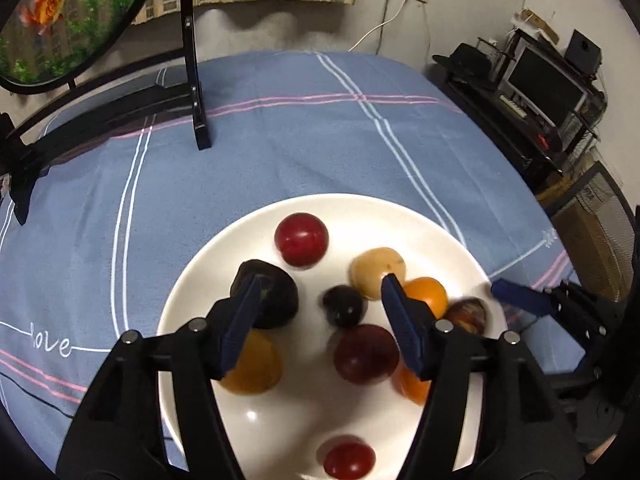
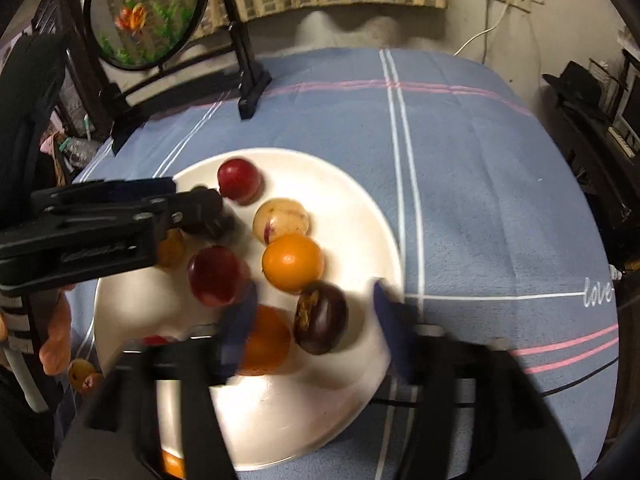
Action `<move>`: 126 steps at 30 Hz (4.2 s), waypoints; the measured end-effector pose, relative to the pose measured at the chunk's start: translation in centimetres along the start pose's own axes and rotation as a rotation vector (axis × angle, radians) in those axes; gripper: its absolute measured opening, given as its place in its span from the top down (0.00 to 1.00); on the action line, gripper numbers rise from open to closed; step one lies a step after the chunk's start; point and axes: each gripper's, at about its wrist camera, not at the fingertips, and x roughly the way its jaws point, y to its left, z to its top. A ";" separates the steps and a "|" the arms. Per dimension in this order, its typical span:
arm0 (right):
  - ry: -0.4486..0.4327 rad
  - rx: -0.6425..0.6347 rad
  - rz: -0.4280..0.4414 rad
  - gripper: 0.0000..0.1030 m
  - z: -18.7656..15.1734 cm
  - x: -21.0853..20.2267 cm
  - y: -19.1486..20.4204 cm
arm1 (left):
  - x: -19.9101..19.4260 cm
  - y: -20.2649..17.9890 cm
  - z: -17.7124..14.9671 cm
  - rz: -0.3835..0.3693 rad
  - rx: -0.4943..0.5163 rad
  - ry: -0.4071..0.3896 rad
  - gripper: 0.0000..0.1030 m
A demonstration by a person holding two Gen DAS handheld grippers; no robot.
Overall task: Organize fruits
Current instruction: 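Carry both plums onto the white plate and open both grippers, then grasp the large yellow citrus with the right gripper, then grasp the small yellow-green fruit with the left gripper while the right gripper holds the citrus, then carry both fruits onto the white plate and open both grippers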
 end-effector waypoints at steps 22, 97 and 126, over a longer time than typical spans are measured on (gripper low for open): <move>-0.046 0.016 0.031 0.09 -16.1 -11.7 7.4 | -16.7 2.0 -23.8 0.107 -0.062 -0.166 0.11; 0.064 -0.042 0.050 0.62 -21.9 -10.0 6.4 | -9.2 -2.3 -23.8 -0.037 0.029 -0.019 0.72; -0.096 -0.074 0.040 0.62 -16.3 -13.2 8.4 | -17.0 0.0 -21.3 -0.101 0.018 -0.149 0.73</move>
